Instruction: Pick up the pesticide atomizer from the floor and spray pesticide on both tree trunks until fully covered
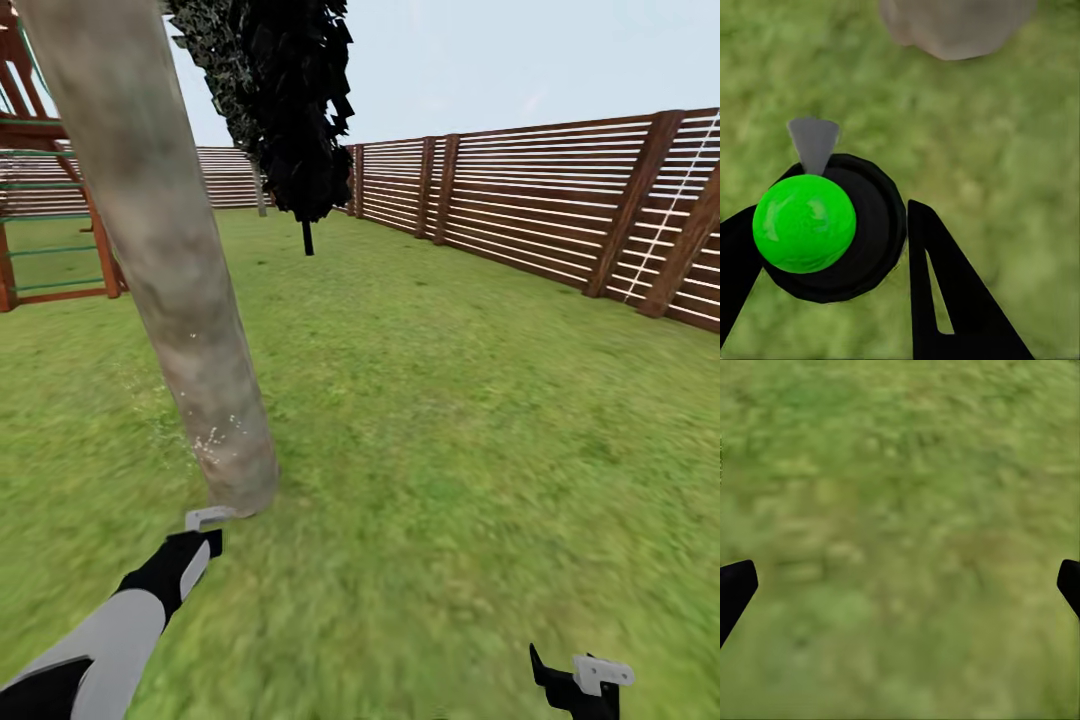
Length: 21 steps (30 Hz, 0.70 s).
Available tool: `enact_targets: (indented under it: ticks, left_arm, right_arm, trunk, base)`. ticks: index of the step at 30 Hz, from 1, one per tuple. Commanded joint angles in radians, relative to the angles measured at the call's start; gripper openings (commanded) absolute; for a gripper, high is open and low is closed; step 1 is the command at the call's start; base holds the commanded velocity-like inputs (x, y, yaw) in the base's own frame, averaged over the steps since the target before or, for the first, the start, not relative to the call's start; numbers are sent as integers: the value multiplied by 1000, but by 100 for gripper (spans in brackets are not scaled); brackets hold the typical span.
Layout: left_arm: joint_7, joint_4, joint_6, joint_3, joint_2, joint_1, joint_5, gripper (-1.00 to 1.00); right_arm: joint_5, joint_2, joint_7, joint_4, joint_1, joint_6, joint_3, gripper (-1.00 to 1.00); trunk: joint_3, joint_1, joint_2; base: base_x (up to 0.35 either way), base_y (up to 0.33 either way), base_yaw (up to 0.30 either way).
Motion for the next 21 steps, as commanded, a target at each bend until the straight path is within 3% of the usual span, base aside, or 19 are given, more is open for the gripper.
enact_targets:
  ticks: [1,12,15,16,19,21]
  left_arm:
    - [1,-22,1,0,1,4,1,-100]
    - [-12,-146,9,-20,10,-4,-4,-100]
    - [-12,-247,114,-23,-5,-14,-3,-100]
    - [-13,-282,155,-39,-14,-27,-2,-100]
    - [-11,-308,239,-135,-24,-89,2,-100]
    - [-11,-310,289,-149,-20,-133,5,-100]
  right_arm:
    - [0,0,0,0,0,0,0,100]
    - [0,1,0,0,0,0,1,100]
    - [0,1,0,0,0,0,1,100]
    - [0,0,0,0,0,0,1,100]
    - [0,1,0,0,0,0,1,100]
    - [0,0,0,0,0,0,1,100]
  trunk:
    - [0,0,0]
    - [0,0,0]
    - [0,0,0]
    - [0,0,0]
    - [0,0,0]
    - [0,0,0]
  base:
    - [-150,-264,276]
    - [-247,-190,269]
    - [-119,-22,54]
    - [-20,-3,9]
    - [-5,-1,2]
    - [0,0,0]
